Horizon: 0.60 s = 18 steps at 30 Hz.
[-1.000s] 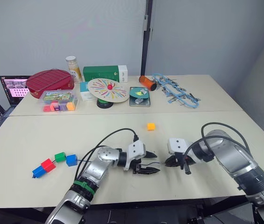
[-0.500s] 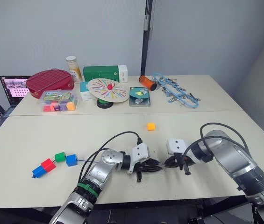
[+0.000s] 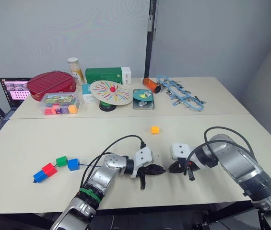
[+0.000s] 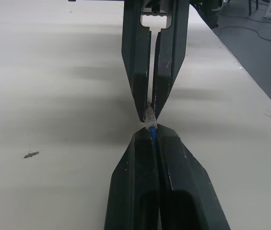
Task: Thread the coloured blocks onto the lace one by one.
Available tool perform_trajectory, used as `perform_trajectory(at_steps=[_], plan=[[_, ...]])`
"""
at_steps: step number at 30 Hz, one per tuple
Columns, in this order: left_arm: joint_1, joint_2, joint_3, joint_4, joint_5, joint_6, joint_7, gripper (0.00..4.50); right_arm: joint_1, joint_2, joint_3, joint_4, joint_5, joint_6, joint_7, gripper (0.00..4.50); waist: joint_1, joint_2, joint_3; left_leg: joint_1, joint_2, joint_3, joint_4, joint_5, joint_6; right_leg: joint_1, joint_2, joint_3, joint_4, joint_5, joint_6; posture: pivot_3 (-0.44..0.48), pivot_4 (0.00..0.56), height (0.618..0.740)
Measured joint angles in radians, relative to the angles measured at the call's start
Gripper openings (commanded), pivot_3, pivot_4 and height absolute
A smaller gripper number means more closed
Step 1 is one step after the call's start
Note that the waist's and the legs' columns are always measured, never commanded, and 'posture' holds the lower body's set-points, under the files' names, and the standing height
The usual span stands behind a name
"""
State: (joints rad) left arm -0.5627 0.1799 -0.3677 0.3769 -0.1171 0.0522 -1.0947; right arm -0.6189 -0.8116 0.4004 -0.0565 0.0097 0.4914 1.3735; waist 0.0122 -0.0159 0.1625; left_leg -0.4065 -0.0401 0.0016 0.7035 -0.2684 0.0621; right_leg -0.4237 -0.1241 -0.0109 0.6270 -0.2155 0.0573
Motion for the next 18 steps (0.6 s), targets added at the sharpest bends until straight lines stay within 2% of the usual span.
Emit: perform_trajectory(at_steps=[5,14,18], plan=[[0.002,-0.008,0.014,-0.006,-0.019,0.035,-0.004,1.48,-0.006,0.0,0.002,-0.001,0.001,0.0,0.001,0.0,0.0,0.0,0.0,0.0,0.0,0.0,0.0,0.0,0.0,0.0,0.0,0.0,0.0,0.0,0.0,0.0,0.15,0.74],[0.014,-0.015,-0.003,-0.017,-0.019,0.038,-0.015,1.48,-0.006,0.001,0.013,-0.002,0.002,0.0,0.0,0.0,0.0,0.0,0.0,0.0,0.0,0.0,0.0,0.0,0.0,0.0,0.0,0.0,0.0,0.0,0.0,0.0,0.15,0.74],[0.014,-0.016,-0.002,-0.017,-0.019,0.039,-0.012,0.34,-0.006,0.001,0.015,-0.002,0.004,0.0,0.003,0.0,0.0,0.0,0.0,0.0,0.0,0.0,0.0,0.0,0.0,0.0,0.0,0.0,0.0,0.0,0.0,0.0,0.15,0.74]])
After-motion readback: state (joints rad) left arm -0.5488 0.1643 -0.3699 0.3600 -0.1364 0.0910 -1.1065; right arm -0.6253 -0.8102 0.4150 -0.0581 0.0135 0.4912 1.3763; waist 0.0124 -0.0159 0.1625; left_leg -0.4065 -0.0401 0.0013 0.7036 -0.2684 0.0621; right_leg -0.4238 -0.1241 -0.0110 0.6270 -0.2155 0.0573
